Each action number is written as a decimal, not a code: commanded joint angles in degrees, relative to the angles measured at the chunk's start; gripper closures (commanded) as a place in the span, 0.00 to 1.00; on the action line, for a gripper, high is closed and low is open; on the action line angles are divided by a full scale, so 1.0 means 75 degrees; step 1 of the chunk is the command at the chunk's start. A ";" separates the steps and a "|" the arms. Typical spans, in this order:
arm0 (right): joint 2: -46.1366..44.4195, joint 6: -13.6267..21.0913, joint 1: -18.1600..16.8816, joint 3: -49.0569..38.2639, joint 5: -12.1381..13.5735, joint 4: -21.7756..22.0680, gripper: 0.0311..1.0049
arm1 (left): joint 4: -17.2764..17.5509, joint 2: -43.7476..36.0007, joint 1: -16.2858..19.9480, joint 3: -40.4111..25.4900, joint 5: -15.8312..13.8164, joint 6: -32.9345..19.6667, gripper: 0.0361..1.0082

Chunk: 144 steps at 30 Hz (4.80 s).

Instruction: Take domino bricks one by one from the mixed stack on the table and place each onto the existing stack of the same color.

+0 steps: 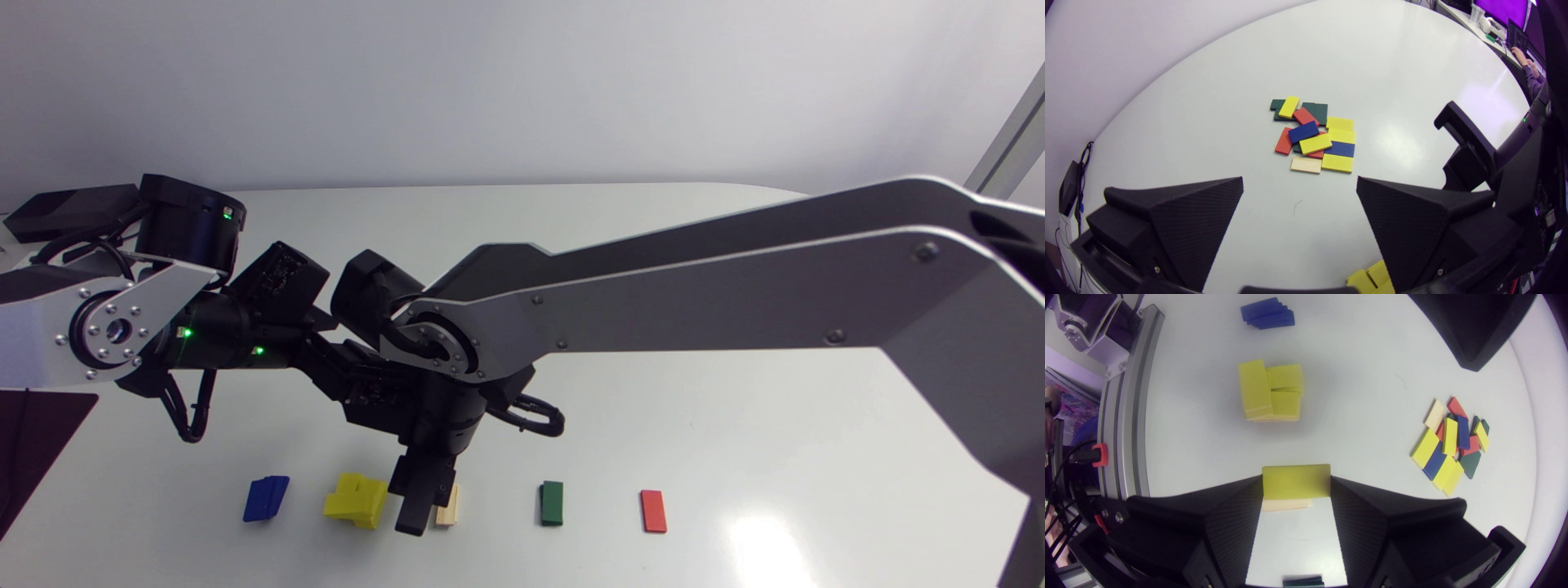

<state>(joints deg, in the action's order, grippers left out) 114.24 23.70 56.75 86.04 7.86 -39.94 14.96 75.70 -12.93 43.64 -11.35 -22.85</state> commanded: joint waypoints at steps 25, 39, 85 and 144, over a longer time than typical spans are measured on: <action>0.1163 -0.0594 0.0636 0.0844 -0.0333 -0.0276 0.80 | -0.0132 -0.0097 0.0294 -0.0135 0.0026 0.0023 0.02; 0.1292 -0.0641 0.0718 0.0926 -0.0356 -0.0311 0.80 | -0.0424 -0.0133 0.1548 -0.0182 -0.0138 -0.0281 0.02; 0.1550 -0.0758 0.0777 0.1208 -0.0579 -0.0393 0.09 | -0.0307 -0.0449 0.2111 -0.0416 -0.0549 -0.0445 0.02; 0.1233 -0.0371 0.1000 0.0446 -0.0579 -0.0745 0.78 | -0.0167 -0.0519 0.1982 -0.0299 -0.0549 -0.0363 0.02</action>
<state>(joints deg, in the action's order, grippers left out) 122.50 20.40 63.72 90.50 4.01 -44.66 13.30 73.06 2.50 40.71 -14.83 -25.89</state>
